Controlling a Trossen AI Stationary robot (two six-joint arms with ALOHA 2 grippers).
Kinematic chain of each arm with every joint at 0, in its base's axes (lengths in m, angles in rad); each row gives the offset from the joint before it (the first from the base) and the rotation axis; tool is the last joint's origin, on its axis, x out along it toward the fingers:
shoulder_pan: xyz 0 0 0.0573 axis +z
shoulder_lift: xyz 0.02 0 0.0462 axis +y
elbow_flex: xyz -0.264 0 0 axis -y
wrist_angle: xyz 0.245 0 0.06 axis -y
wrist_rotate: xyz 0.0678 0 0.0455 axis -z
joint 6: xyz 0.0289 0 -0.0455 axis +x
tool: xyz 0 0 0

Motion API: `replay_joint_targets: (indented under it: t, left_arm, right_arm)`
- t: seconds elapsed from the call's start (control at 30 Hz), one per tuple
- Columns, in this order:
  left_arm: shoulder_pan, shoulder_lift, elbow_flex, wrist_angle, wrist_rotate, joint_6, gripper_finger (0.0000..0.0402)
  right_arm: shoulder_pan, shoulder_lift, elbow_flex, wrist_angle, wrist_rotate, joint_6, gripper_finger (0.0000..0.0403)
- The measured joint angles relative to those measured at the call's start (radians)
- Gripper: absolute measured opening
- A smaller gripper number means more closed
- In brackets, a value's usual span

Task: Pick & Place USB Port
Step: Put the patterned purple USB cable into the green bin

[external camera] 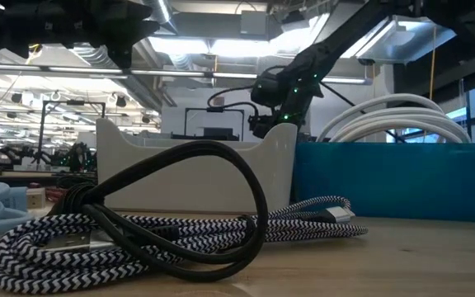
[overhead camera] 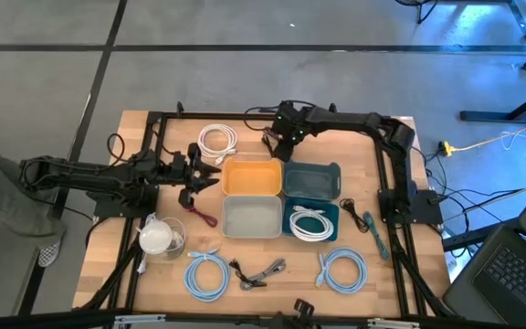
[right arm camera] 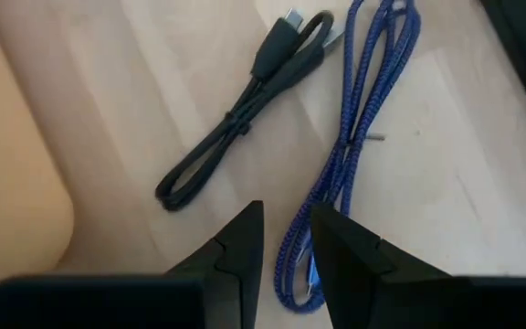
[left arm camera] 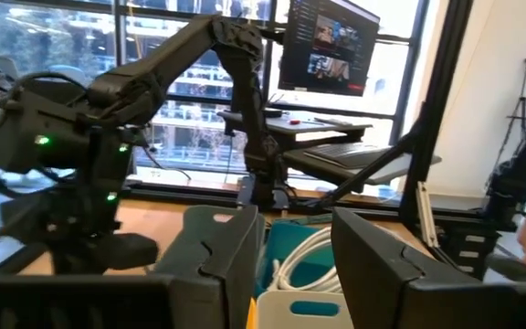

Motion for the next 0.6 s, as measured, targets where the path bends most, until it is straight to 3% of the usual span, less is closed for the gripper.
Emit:
replay_joint_targets:
  t: [0.33,0.53,0.6]
  left_arm:
    - [0.000,0.000,0.000,0.000,0.008,-0.015,0.0132]
    - [0.000,0.000,0.000,0.000,0.008,-0.015,0.0132]
    - [0.000,0.000,0.000,0.000,0.007,-0.015,0.0132]
  right_arm:
    - [-0.010,0.064,0.001,0.012,0.013,-0.004,0.0094]
    - [-0.010,0.062,0.008,-0.009,0.020,-0.004,0.0019]
    - [-0.010,0.064,0.033,-0.045,0.020,-0.005,0.0016]
